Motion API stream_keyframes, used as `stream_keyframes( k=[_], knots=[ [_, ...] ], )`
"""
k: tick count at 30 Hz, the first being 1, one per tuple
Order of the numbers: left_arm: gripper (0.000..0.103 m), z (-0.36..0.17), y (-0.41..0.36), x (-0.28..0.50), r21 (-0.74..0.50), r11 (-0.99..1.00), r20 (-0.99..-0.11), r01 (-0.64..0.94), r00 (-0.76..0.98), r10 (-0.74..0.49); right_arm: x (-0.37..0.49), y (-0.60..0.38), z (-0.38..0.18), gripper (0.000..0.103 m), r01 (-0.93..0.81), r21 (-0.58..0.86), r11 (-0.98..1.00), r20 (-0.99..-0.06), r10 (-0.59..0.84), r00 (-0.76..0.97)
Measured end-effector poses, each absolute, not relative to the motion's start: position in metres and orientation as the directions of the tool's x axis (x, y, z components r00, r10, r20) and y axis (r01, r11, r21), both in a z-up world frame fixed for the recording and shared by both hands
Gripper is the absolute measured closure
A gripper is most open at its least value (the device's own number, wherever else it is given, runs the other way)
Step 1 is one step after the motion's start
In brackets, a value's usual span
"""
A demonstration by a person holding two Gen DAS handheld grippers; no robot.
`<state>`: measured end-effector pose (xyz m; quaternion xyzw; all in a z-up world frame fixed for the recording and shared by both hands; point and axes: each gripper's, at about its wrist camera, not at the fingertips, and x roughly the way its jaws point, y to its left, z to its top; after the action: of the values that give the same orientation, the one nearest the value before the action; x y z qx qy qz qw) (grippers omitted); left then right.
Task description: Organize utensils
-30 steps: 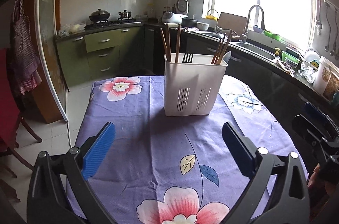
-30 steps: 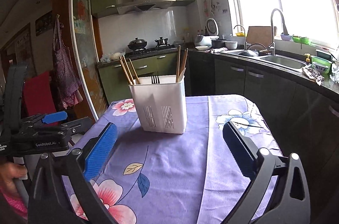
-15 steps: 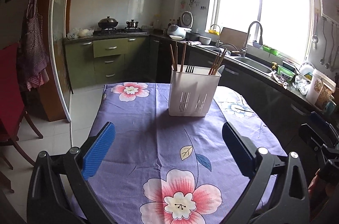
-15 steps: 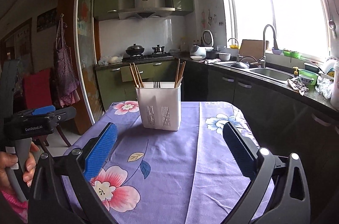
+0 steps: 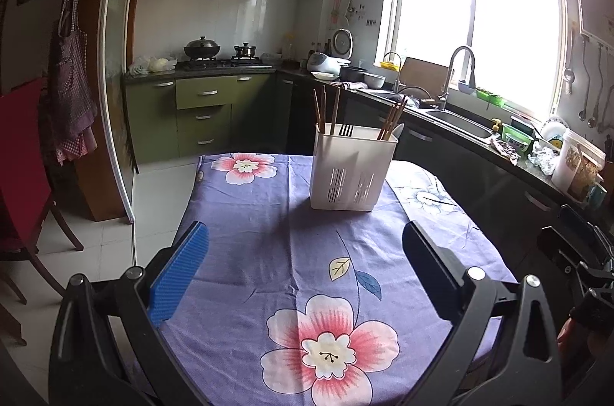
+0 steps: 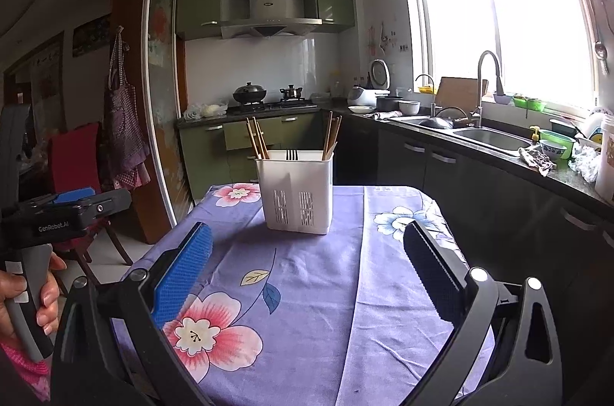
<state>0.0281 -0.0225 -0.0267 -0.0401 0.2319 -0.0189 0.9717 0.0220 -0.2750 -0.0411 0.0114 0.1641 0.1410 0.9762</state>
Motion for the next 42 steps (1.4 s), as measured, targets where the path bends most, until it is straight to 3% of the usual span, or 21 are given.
stream_keyframes(
  k=[42],
  knots=[
    [0.007, -0.0256, -0.0224, 0.0247, -0.092, 0.996, -0.456, 0.011, 0.888, -0.052, 0.0292, -0.2733, -0.0456, 0.005, -0.275, 0.079, 0.958, -0.318, 0.285, 0.904]
  ],
)
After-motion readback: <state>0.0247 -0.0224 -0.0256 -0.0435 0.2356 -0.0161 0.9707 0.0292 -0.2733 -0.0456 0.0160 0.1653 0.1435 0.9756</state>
